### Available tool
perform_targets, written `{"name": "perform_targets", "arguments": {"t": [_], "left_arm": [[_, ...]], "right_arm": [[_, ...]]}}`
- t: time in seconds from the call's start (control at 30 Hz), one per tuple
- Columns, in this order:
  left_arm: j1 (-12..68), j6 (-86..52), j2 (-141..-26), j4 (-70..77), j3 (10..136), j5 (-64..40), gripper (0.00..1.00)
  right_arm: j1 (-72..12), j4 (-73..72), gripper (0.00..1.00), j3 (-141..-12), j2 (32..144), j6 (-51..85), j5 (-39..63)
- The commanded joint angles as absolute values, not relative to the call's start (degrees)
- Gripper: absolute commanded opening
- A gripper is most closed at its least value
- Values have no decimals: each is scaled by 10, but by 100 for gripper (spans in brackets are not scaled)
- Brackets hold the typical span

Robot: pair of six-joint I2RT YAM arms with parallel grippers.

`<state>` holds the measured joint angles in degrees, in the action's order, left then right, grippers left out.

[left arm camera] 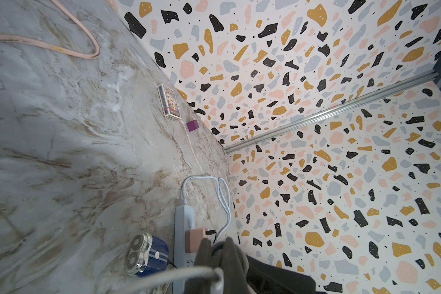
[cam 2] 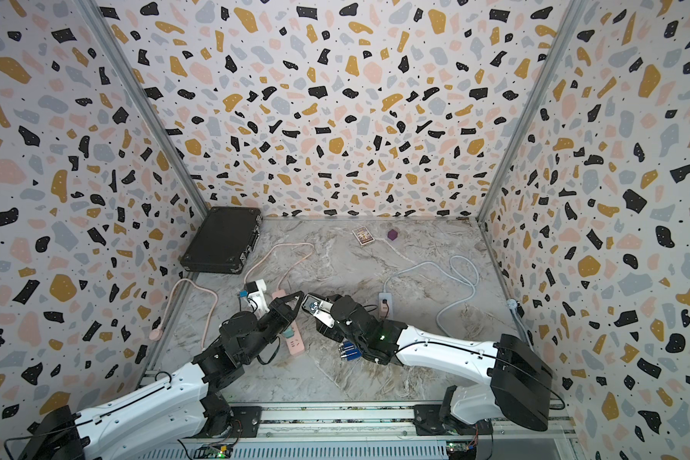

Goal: Unplug the electric shaver
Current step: Remove the charging cable from the electric shaver.

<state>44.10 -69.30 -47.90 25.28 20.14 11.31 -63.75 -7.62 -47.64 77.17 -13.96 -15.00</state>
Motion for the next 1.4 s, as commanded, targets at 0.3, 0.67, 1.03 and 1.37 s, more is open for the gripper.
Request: {"name": "perform_targets", "arguments": {"t": [0.3,0.67,1.03,1.37], "left_arm": [[439,-659,-432,217,215,163,0],[439,-632,-371,168,214,212,0],[438,-602,-333,127,227,243,0],[438,-583,-315,105,237,257,0]], "right_arm": [[-642,-65,18,-435,768,-155,-169],[-645,-94,17,-401,759,-116,-181],[-646,-100,16,-370,769,-96,-191],[-646,-107,15,-337,772,-75,-200]]}}
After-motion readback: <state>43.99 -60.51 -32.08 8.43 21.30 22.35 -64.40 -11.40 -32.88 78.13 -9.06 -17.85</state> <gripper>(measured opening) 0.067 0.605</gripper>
